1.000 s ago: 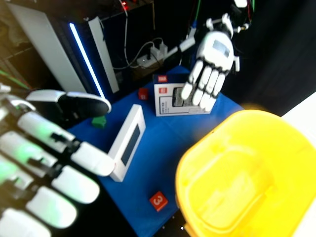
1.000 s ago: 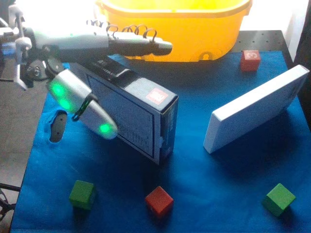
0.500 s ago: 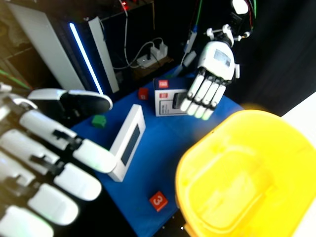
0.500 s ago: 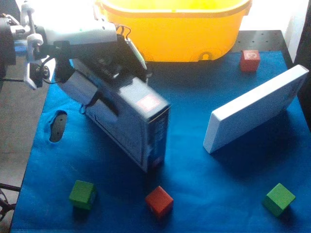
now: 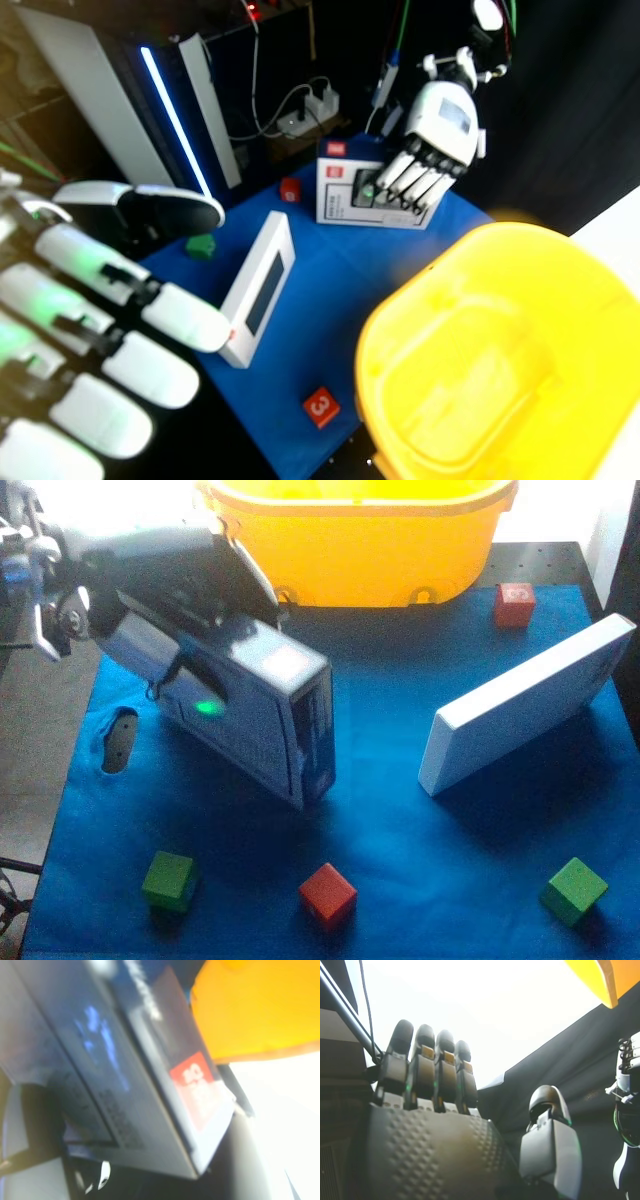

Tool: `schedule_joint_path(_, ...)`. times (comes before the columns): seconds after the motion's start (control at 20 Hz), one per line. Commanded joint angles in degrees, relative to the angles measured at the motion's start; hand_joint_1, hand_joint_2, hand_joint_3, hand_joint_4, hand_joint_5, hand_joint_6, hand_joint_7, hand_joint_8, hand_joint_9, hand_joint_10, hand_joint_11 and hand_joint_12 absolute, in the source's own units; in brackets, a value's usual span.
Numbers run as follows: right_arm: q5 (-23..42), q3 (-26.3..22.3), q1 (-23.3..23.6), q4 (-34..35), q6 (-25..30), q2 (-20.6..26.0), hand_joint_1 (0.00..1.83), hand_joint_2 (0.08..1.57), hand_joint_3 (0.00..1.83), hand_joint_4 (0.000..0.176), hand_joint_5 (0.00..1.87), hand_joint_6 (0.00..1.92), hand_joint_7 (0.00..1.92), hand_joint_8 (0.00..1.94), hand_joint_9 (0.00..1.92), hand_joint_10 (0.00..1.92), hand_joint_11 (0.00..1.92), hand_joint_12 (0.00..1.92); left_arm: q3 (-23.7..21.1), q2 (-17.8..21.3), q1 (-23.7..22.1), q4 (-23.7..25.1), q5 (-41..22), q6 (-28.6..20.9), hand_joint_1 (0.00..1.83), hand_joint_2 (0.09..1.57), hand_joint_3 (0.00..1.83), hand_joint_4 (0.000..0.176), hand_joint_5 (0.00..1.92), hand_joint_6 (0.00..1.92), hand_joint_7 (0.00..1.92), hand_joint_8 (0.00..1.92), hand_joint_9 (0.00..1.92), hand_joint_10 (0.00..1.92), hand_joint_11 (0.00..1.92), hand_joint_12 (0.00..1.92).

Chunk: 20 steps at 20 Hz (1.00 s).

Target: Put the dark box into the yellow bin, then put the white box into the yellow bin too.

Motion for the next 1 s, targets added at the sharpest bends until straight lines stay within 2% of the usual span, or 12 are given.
schedule_joint_path(0.0, 6.74, 0.08, 0.81, -0.48, 0.22, -0.11, 0.14, 1.05, 0.01, 0.0, 0.35, 0.0, 0.37, 0.0, 0.3, 0.0, 0.03, 0.51, 0.27, 0.32, -0.74, -7.71, -5.26, 0.68, 1.4, 1.02, 0.0, 0.0, 1.05, 0.81, 1.18, 0.53, 1.19, 0.8, 1.01, 0.84)
schedule_joint_path(0.1, 6.74, 0.13, 0.82, -0.48, 0.22, -0.22, 0.13, 1.08, 0.01, 0.0, 0.32, 0.0, 0.37, 0.0, 0.29, 0.0, 0.0, 0.52, 0.39, 1.1, -1.7, -13.17, -7.15, 3.3, 1.37, 1.12, 0.0, 0.0, 1.02, 0.89, 0.92, 1.02, 0.82, 1.28, 0.6, 1.12)
schedule_joint_path(0.15, 6.74, 0.2, 0.82, -0.48, 0.22, -0.3, 0.13, 1.08, 0.0, 0.0, 0.32, 0.0, 0.37, 0.0, 0.29, 0.0, 0.0, 0.54, 0.42, 1.33, -1.94, -14.89, -7.81, 4.14, 1.28, 1.1, 0.0, 0.0, 1.15, 0.71, 0.9, 1.09, 0.76, 0.88, 0.46, 1.21)
schedule_joint_path(0.2, 6.74, 0.34, 0.82, -0.48, 0.22, -0.49, 0.13, 1.08, 0.0, 0.0, 0.31, 0.0, 0.37, 0.0, 0.29, 0.0, 0.0, 0.54, 0.52, 1.71, -2.42, -17.36, -8.92, 5.09, 1.36, 1.1, 0.0, 0.0, 1.12, 0.62, 0.94, 1.08, 0.87, 1.15, 0.64, 1.18)
schedule_joint_path(0.25, 6.74, 0.42, 0.82, -0.51, 0.22, -0.6, 0.12, 1.07, 0.0, 0.0, 0.31, 0.0, 0.37, 0.0, 0.29, 0.0, 0.0, 0.54, 0.67, 1.82, -3.23, -18.55, -9.56, 5.56, 1.38, 1.09, 0.0, 0.0, 1.08, 0.59, 0.96, 1.06, 0.92, 1.19, 0.73, 1.12)
schedule_joint_path(0.3, 6.74, 0.44, 0.82, -0.52, 0.22, -0.63, 0.12, 1.07, 0.0, 0.0, 0.31, 0.0, 0.37, 0.0, 0.29, 0.0, 0.0, 0.52, 0.94, 1.86, -4.47, -19.72, -10.23, 5.95, 1.31, 1.05, 0.0, 0.0, 1.21, 0.36, 1.07, 1.03, 0.99, 0.85, 0.79, 1.09)
schedule_joint_path(0.35, 6.74, 0.44, 0.82, -0.52, 0.22, -0.63, 0.12, 1.07, 0.0, 0.0, 0.31, 0.0, 0.36, 0.0, 0.28, 0.0, 0.0, 0.47, 1.08, 1.91, -6.25, -20.41, -10.47, 6.6, 1.29, 1.06, 0.0, 0.0, 1.27, 0.25, 1.04, 1.1, 0.98, 0.74, 0.76, 1.16)
schedule_joint_path(0.4, 6.74, 0.45, 0.82, -0.55, 0.22, -0.63, 0.13, 1.08, 0.0, 0.0, 0.31, 0.0, 0.36, 0.0, 0.28, 0.0, 0.0, 0.46, 1.17, 1.97, -7.97, -20.7, -10.47, 7.13, 1.26, 1.08, 0.0, 0.0, 1.23, 0.47, 0.96, 1.11, 0.91, 0.64, 0.64, 1.27)
schedule_joint_path(0.5, 6.74, 0.57, 0.83, -0.66, 0.22, -0.83, 0.11, 1.09, 0.01, 0.0, 0.32, 0.0, 0.36, 0.0, 0.28, 0.01, 0.0, 0.45, 1.53, 1.98, -10.84, -20.73, -10.22, 7.59, 1.25, 1.06, 0.0, 0.0, 1.23, 0.52, 1.01, 0.98, 0.93, 0.54, 0.52, 1.34)
schedule_joint_path(0.6, 6.74, 0.87, 0.83, -0.67, 0.22, -1.48, 0.11, 1.06, 0.0, 0.0, 0.32, 0.0, 0.36, 0.0, 0.27, 0.0, 0.0, 0.42, 2.2, 1.79, -13.43, -21.48, -9.99, 7.98, 1.27, 1.03, 0.0, 0.0, 1.29, 0.47, 1.08, 0.79, 1.02, 0.32, 0.49, 1.23)
schedule_joint_path(0.8, 6.75, 1.25, 0.84, -0.7, 0.22, -2.42, 0.13, 1.05, 0.0, 0.0, 0.33, 0.0, 0.37, 0.0, 0.28, 0.0, 0.0, 0.4, 4.17, 0.67, -18.32, -21.54, -7.29, 9.98, 1.25, 1.1, 0.0, 0.0, 1.14, 0.81, 0.88, 1.0, 0.99, 0.1, 0.73, 0.9)
schedule_joint_path(0.95, 6.75, 1.51, 0.86, -0.98, 0.22, -3.16, 0.09, 1.07, 0.0, 0.0, 0.34, 0.0, 0.37, 0.0, 0.31, 0.0, 0.0, 0.48, 5.39, -0.65, -20.27, -23.1, -2.41, 16.43, 1.25, 1.08, 0.0, 0.0, 1.13, 0.84, 0.98, 0.89, 0.97, 0.04, 0.6, 0.78)
